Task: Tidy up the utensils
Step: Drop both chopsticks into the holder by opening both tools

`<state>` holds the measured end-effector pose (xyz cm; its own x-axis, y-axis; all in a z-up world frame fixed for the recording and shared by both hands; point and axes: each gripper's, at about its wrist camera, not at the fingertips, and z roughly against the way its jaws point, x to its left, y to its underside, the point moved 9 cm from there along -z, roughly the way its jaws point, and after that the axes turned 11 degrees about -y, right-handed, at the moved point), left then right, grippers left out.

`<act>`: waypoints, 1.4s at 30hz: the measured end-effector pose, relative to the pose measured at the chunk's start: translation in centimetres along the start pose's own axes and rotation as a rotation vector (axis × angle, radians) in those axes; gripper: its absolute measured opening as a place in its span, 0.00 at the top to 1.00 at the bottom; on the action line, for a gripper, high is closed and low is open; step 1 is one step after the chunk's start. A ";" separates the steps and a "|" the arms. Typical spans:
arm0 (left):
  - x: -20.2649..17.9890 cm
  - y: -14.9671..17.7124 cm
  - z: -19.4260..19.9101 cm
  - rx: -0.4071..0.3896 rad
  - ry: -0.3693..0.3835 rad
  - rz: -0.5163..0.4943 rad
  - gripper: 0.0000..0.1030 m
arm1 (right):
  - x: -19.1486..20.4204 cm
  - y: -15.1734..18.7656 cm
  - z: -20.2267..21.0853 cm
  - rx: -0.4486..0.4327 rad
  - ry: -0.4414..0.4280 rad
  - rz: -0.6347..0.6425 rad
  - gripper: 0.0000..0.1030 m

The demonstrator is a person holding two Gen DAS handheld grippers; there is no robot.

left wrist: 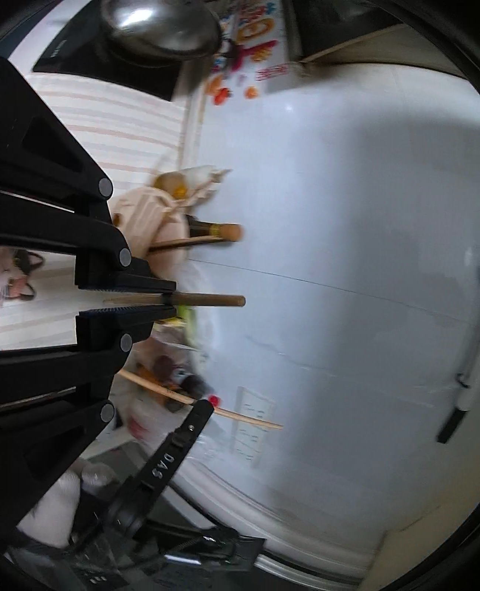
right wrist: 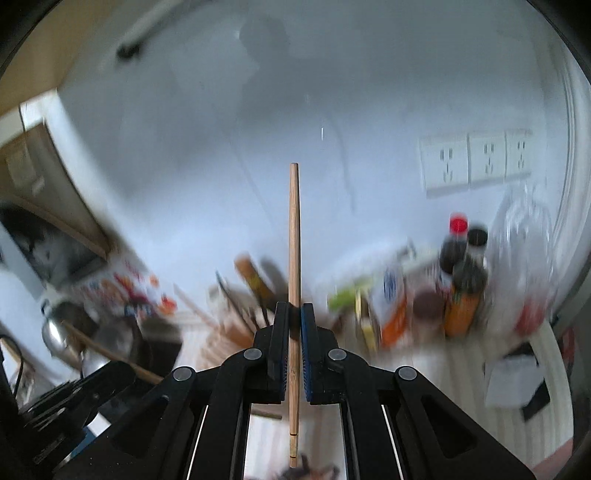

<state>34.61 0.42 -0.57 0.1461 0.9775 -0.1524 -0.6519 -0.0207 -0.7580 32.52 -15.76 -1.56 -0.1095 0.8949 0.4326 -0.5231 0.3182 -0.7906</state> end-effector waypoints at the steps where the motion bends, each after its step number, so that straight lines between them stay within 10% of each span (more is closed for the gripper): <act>1: 0.2 -1.4 0.0 -0.015 -0.009 0.003 0.96 | 0.1 -0.9 0.0 -0.029 -0.001 -0.007 0.94; 13: 3.7 -4.6 -7.2 0.037 -0.152 0.004 0.96 | -0.2 -3.2 -6.7 -0.164 -0.002 -0.065 0.94; 29: 3.9 -1.8 -12.6 0.180 -0.100 0.056 0.96 | -1.0 -0.5 -11.8 -0.212 -0.027 -0.081 0.94; 40: 4.0 -1.0 -11.8 0.212 -0.075 0.095 0.91 | 0.4 2.8 -12.7 -0.042 -0.096 0.014 0.92; 42: 4.2 -1.5 -10.8 0.182 -0.104 0.079 0.77 | 0.3 3.0 -12.0 0.002 -0.105 0.010 0.76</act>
<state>44.26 2.27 -6.91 0.0177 0.9910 -0.1330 -0.7832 -0.0689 -0.6179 41.08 -10.77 -8.98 -0.2026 0.8603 0.4677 -0.5233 0.3086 -0.7943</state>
